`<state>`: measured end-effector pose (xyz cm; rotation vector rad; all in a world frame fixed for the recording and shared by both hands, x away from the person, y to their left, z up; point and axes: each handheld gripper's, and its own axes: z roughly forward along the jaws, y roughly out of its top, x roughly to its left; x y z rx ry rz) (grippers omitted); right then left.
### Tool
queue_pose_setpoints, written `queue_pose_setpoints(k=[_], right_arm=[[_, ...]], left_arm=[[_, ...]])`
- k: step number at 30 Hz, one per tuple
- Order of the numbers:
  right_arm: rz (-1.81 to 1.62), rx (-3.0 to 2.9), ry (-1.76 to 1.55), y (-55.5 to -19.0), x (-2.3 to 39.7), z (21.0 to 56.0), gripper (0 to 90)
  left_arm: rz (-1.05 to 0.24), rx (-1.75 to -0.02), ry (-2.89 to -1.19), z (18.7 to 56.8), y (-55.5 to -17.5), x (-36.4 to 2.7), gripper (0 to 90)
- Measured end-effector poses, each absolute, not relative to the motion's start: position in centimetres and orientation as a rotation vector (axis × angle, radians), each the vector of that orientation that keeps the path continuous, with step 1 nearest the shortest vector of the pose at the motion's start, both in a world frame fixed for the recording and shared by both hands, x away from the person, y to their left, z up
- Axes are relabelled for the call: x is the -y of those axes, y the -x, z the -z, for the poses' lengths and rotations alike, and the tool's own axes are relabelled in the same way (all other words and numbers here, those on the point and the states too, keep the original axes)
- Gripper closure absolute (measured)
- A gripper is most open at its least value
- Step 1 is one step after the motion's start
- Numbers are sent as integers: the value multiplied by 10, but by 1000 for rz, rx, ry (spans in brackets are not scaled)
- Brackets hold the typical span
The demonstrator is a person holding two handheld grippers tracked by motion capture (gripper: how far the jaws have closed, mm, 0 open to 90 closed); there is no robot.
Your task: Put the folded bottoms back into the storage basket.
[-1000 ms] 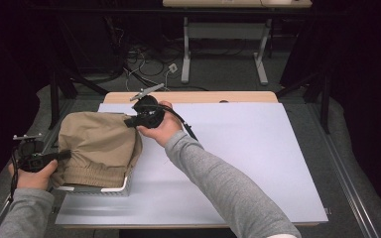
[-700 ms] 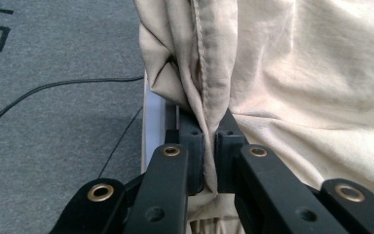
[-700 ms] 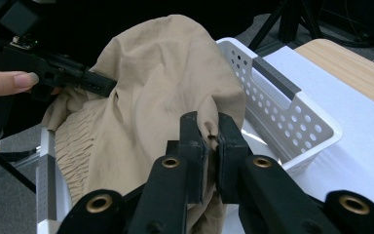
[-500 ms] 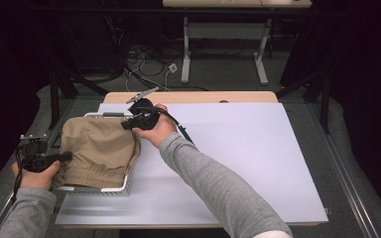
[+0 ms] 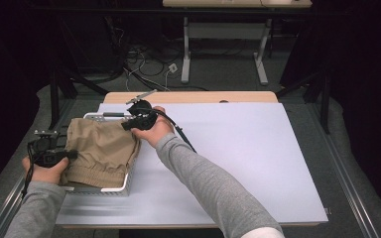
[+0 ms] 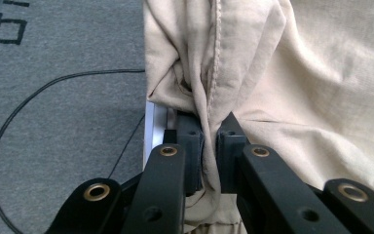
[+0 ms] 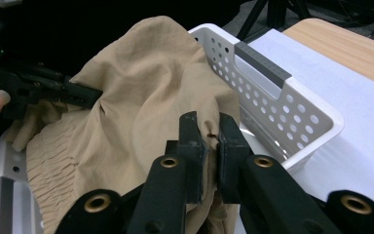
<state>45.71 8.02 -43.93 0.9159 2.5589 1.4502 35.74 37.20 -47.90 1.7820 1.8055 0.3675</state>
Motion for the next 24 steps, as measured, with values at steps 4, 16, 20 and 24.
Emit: queue_pose_setpoints(k=[4,16,20,24], right_arm=[[-1449,-2556,-926,-458,-80,440,805],[-1515,-2490,-922,-459,-60,433,550],[-1532,-2468,-933,-457,-47,429,505],[-1526,-2454,-910,-454,-30,423,500]], left_arm=[[-389,-1818,-1796,480,-360,-368,841],[-414,-1846,-1843,484,-365,-362,841],[-408,-1850,-1843,482,-364,-362,837],[-404,-1846,-1826,481,-361,-363,842]])
